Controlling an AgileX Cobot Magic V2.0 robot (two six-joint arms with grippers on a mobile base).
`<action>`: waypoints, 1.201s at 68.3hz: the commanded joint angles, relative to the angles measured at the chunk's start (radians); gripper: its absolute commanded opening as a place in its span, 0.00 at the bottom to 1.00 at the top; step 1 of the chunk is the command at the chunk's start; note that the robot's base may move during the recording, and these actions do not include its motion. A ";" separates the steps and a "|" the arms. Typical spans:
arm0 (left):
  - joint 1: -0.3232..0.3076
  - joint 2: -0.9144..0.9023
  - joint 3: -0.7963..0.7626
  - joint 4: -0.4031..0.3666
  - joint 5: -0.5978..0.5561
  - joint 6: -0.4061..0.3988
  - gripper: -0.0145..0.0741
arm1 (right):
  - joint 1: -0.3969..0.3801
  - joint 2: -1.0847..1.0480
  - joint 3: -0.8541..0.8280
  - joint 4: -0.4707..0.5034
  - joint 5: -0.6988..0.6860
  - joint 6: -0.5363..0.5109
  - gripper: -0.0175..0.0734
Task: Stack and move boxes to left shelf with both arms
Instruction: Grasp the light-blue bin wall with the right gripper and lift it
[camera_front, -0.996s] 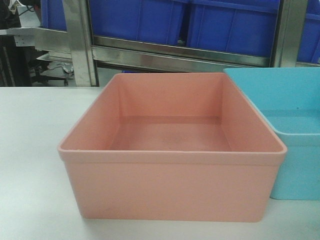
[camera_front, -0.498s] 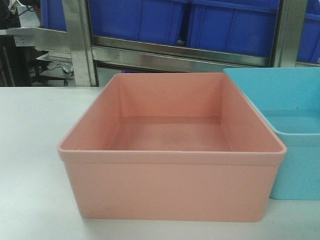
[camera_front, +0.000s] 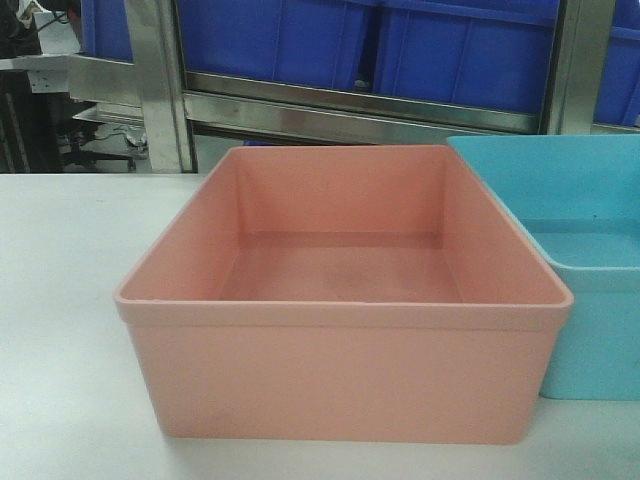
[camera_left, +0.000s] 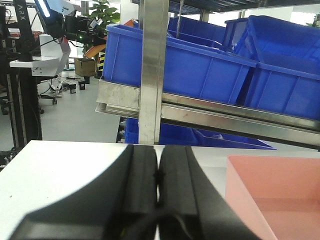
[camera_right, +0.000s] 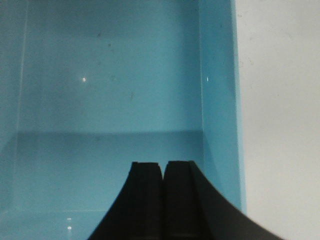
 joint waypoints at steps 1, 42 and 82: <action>0.002 0.007 -0.029 -0.012 -0.079 0.002 0.15 | -0.039 0.079 -0.122 -0.001 0.020 -0.025 0.33; 0.002 0.007 -0.029 -0.012 -0.079 0.002 0.15 | -0.166 0.558 -0.479 0.071 0.109 -0.185 0.74; 0.002 0.007 -0.029 -0.012 -0.079 0.002 0.15 | -0.196 0.553 -0.518 0.078 0.136 -0.206 0.25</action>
